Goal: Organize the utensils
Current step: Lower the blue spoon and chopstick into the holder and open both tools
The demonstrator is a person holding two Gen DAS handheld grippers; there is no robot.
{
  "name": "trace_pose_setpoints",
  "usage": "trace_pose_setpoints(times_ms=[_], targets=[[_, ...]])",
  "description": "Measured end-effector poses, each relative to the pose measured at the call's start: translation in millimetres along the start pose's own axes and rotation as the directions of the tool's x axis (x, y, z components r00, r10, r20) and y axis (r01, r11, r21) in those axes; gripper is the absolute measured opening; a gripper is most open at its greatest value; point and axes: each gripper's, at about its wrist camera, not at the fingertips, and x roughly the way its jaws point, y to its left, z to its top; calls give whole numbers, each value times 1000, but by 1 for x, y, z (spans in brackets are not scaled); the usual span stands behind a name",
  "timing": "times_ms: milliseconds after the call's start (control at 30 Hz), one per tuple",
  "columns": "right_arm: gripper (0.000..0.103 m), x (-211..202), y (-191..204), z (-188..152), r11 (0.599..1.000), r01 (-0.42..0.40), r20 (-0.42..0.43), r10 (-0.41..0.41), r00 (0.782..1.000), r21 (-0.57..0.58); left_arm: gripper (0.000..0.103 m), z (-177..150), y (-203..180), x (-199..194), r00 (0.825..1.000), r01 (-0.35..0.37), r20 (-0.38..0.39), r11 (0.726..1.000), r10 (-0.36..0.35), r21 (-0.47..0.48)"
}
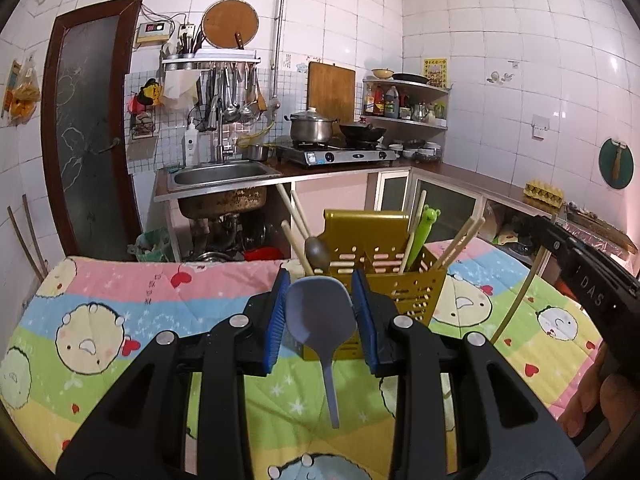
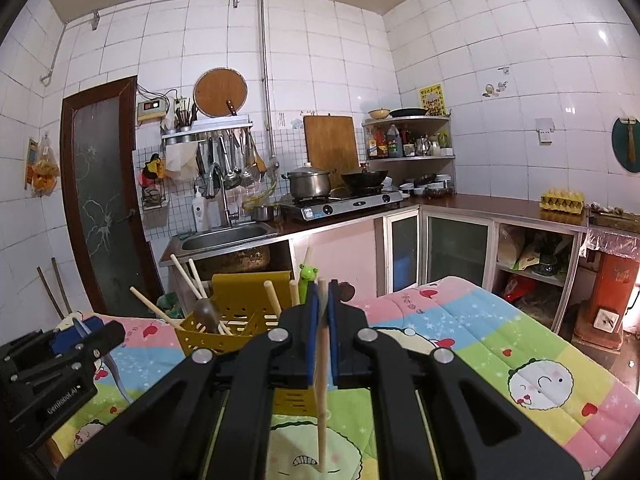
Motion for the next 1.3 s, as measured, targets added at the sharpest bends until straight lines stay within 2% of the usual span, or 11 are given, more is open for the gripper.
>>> trace_pose_setpoints(times_ms=[400,633,900,1133,1300], targets=[[5,6,7,30,1000,-3,13,3,1000,-27,31,30,-4,3,1000,0,27,1000,-1,13],[5,0,16,76,999,-29,74,30,997,-19,31,77,-4,-6,994,7,106,1000,-7,4],[5,12,30,122,997,-81,128,80,989,4,31,125,-3,7,986,-7,169,1000,9,-12],[5,36,49,138,995,-101,146,99,984,3,31,142,-4,29,982,-23,188,1000,21,7],[5,63,52,125,997,-77,117,77,990,-10,31,137,2,53,986,-11,166,1000,14,-18]])
